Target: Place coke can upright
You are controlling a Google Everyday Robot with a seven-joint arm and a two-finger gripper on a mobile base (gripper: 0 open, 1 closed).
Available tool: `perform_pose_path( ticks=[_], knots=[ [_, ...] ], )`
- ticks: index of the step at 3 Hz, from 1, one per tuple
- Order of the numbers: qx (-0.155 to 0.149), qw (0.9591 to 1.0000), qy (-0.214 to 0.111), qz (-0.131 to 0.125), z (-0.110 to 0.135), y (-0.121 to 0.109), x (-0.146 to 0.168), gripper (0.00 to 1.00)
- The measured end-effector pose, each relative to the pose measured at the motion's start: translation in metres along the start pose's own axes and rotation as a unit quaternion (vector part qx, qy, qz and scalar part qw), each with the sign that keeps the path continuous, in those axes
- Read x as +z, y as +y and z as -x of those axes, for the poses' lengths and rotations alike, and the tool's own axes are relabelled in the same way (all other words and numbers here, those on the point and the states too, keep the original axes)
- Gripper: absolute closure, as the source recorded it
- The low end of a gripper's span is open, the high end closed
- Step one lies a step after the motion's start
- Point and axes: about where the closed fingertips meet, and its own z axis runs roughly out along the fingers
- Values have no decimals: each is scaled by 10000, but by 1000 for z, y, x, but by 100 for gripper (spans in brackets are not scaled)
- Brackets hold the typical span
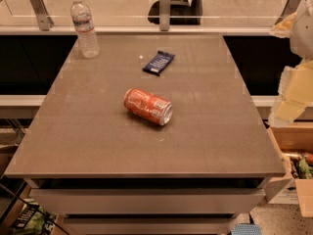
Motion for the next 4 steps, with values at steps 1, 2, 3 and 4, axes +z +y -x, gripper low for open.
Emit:
perform_pose_path(
  ticks=[1, 2, 3, 4],
  knots=[
    [-1, 10000, -3, -6, 0, 0, 0, 0],
    [70, 9998, -160, -21, 11, 6, -5, 0],
    [209, 9994, -263, -44, 26, 16, -9, 0],
    [485, 9974, -508, -165, 40, 22, -12, 0]
  ],
)
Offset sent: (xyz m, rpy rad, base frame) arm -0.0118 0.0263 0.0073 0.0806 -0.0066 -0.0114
